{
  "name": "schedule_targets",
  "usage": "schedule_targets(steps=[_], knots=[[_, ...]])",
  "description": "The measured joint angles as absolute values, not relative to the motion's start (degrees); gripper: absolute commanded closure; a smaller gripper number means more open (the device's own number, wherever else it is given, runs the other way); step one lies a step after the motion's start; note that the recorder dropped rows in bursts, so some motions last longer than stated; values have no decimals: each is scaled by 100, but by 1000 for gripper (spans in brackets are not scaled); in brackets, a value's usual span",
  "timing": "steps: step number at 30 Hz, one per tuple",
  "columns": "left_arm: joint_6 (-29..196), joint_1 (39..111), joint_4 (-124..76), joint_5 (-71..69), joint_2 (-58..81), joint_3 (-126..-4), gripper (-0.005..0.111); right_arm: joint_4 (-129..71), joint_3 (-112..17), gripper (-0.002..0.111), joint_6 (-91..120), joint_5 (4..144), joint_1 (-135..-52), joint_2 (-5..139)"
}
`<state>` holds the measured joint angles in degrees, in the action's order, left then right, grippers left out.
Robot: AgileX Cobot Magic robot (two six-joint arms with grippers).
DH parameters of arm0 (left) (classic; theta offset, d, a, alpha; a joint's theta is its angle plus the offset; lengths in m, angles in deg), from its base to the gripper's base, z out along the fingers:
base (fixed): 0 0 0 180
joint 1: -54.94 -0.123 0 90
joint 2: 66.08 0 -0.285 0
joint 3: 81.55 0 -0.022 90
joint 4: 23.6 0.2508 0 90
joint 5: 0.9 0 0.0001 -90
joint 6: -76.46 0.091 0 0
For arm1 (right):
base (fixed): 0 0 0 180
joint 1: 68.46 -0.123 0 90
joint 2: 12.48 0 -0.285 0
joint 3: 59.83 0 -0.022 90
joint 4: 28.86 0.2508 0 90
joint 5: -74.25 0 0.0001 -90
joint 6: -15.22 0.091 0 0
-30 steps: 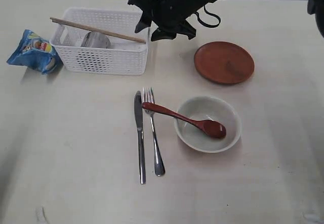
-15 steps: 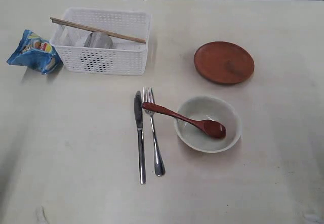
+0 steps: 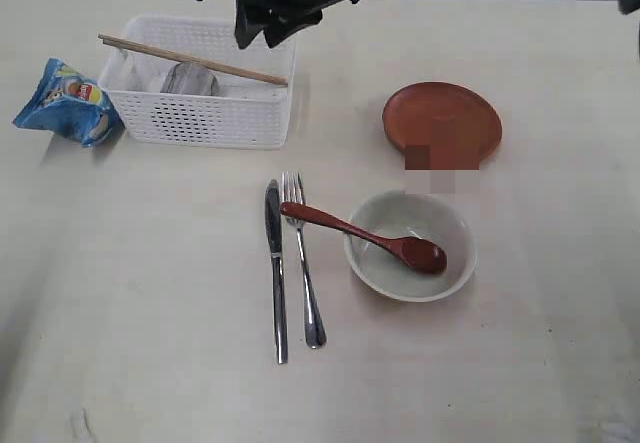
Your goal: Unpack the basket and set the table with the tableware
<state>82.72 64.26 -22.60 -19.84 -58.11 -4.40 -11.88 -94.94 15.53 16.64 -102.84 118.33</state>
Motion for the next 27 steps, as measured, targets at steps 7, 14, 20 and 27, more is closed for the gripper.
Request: schedule_targets(steps=[7, 14, 20, 27], knots=[[8272, 6426, -2260, -1984, -5811, -440, 107, -1162, -7868, 107, 1573, 2835, -10171, 10206], [8272, 6426, -2260, -1984, -5811, -440, 107, -694, -5898, 107, 1255, 3904, -10032, 8177], [8272, 6426, -2260, -1984, -5811, -440, 107, -647, -5196, 108, 1209, 3868, -10032, 6601], [8272, 6426, -2260, -1984, -5811, -440, 107, -647, -4770, 108, 1186, 3707, -10032, 5174]])
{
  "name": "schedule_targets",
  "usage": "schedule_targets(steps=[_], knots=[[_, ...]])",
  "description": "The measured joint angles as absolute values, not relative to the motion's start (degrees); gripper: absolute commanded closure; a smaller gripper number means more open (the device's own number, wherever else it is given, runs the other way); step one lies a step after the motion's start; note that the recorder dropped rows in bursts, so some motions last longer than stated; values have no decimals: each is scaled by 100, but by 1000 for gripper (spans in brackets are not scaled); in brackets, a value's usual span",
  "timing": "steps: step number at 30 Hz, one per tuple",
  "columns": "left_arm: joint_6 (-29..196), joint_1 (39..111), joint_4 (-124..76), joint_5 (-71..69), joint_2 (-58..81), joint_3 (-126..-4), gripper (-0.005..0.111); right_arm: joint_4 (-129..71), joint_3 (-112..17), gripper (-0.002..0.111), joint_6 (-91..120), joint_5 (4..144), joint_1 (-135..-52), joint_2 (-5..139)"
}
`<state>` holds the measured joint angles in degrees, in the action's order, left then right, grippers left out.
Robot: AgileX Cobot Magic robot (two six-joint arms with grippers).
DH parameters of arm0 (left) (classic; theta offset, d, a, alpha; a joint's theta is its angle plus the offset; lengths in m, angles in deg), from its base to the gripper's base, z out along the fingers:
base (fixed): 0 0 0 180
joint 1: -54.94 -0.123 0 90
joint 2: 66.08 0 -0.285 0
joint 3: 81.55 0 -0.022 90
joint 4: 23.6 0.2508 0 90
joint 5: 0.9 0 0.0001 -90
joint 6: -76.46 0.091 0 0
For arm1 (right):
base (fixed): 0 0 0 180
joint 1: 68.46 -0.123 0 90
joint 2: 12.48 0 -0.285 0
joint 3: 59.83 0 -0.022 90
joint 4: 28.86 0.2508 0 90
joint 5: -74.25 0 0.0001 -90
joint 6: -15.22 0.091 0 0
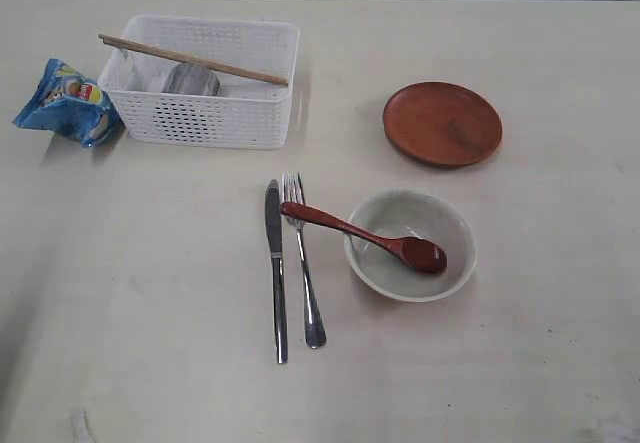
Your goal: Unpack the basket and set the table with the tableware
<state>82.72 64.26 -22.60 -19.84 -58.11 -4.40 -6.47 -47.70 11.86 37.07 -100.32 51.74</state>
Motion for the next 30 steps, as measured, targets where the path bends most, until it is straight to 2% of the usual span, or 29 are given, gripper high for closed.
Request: schedule_targets(steps=[5, 15, 19, 24, 30], knots=[[8260, 6426, -2406, -1862, -5811, -440, 107, -714, -4419, 108, 1237, 3491, -10032, 4462], [7331, 6426, -5581, 370, -5811, -440, 107, -887, -4049, 108, 1284, 3330, -10032, 4052], [7103, 6426, -5788, 319, -5742, -458, 107, -899, -4049, 108, 1296, 3330, -10032, 4052], [7433, 6426, -5788, -269, -4470, -989, 107, -899, -4049, 108, 1329, 3330, -10032, 4052], [8159, 6426, -5388, -1100, -1992, -2807, 105, -909, -4049, 108, 1355, 3167, -10032, 4052]])
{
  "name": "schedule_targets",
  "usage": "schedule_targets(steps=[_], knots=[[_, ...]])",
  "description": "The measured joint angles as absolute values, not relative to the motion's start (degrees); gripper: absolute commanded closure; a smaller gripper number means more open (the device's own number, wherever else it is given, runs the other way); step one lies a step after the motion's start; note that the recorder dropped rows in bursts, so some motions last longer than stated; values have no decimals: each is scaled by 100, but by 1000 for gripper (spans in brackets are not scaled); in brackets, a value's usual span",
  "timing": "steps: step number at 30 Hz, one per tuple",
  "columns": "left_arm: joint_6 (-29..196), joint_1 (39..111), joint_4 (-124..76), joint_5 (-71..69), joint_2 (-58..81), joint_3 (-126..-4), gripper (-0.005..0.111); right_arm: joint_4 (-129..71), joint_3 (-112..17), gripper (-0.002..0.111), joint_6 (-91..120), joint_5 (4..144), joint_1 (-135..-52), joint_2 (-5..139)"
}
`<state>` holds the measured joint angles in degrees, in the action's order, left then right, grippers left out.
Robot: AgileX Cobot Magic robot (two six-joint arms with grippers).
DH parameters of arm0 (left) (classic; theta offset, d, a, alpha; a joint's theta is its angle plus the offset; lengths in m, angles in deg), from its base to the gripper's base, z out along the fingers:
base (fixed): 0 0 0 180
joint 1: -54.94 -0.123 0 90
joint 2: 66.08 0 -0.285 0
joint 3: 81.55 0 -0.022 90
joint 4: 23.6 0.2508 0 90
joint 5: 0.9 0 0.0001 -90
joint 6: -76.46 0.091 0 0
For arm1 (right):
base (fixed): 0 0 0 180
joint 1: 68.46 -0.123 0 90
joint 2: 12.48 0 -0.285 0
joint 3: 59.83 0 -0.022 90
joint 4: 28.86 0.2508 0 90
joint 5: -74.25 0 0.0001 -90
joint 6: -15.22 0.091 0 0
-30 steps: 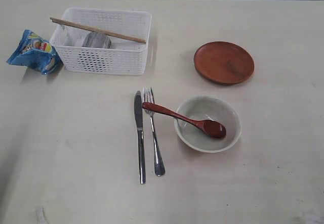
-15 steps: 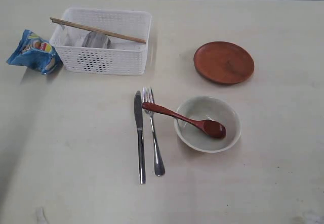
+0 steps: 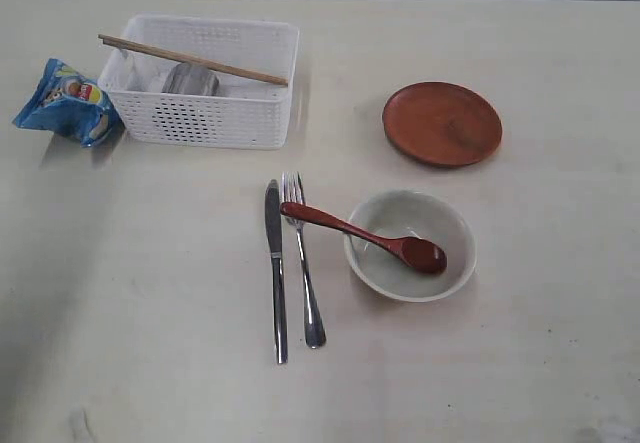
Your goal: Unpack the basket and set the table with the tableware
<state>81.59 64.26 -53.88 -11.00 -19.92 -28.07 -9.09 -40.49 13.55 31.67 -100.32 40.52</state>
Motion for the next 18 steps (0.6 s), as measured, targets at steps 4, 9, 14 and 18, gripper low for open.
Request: schedule_targets(steps=[4, 9, 14, 18], knots=[[8265, 6426, -4367, -1837, -454, -4378, 86, -929, -4049, 108, 1365, 3028, -10032, 4052], [8829, 6456, -3701, -2402, 999, -5786, 52, -1004, -4049, 108, 1369, 2966, -10032, 4052], [10629, 6786, -3476, -2736, 2048, -6395, 54, -1034, -4049, 108, 1369, 2938, -10032, 4052], [10264, 7008, -2491, -3197, 2716, -6658, 54, -1049, -4049, 108, 1348, 2901, -10032, 4052]])
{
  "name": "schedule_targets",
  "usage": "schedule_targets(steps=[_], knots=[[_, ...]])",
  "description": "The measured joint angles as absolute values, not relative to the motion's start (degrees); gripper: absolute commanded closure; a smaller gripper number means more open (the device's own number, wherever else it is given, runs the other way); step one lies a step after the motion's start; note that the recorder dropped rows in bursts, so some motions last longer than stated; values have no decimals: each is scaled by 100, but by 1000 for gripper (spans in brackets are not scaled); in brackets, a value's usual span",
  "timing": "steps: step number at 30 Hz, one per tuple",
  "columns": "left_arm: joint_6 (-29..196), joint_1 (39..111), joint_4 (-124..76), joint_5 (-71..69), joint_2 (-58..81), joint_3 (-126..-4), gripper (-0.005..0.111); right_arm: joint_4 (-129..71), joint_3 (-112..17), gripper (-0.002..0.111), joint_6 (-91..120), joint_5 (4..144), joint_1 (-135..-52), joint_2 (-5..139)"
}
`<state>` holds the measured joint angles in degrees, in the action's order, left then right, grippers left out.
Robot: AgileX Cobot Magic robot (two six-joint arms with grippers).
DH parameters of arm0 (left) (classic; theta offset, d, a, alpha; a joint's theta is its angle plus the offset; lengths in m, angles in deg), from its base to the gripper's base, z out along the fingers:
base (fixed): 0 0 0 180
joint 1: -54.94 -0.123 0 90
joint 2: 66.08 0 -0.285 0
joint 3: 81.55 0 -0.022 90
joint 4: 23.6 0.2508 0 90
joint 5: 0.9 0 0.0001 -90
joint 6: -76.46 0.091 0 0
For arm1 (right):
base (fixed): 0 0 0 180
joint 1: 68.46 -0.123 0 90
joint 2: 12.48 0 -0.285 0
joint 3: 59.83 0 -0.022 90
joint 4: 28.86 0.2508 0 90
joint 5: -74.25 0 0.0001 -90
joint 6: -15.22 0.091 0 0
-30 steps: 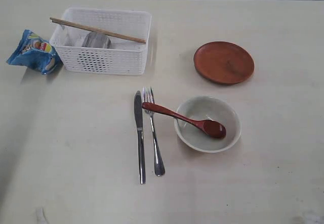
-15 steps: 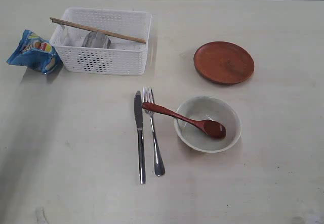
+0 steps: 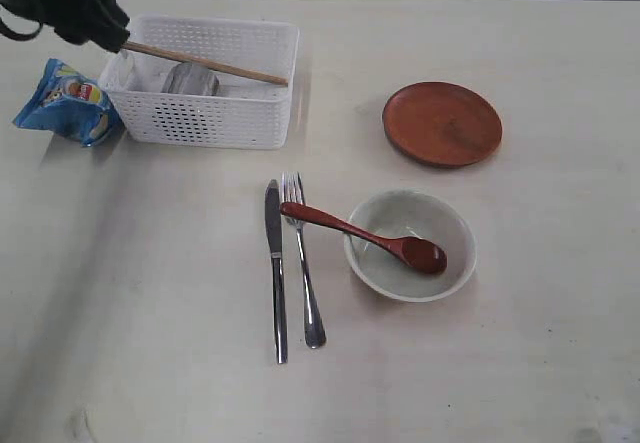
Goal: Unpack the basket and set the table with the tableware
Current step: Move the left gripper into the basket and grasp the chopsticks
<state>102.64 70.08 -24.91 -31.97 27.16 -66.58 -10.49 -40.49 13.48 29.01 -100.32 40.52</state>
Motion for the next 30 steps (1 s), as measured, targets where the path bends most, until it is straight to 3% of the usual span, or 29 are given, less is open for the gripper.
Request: schedule_targets(steps=[5, 9, 14, 21, 30], knots=[[8551, 7070, -148, -4609, 3893, -7531, 54, -1066, -4049, 108, 1311, 2876, -10032, 4052], [8144, 7070, 63, -4769, 4423, -8043, 54, -1066, -4049, 108, 1296, 2876, -10032, 4052], [9135, 7145, -740, -3986, 4509, -8221, 54, -1066, -4049, 108, 1265, 2867, -10032, 4052], [12310, 7363, -1662, -3668, 4684, -8248, 54, -1076, -4049, 108, 1210, 2865, -10032, 4052], [12909, 7420, -1429, -3009, 5208, -8248, 54, -1076, -4049, 108, 1152, 2730, -10032, 4052]])
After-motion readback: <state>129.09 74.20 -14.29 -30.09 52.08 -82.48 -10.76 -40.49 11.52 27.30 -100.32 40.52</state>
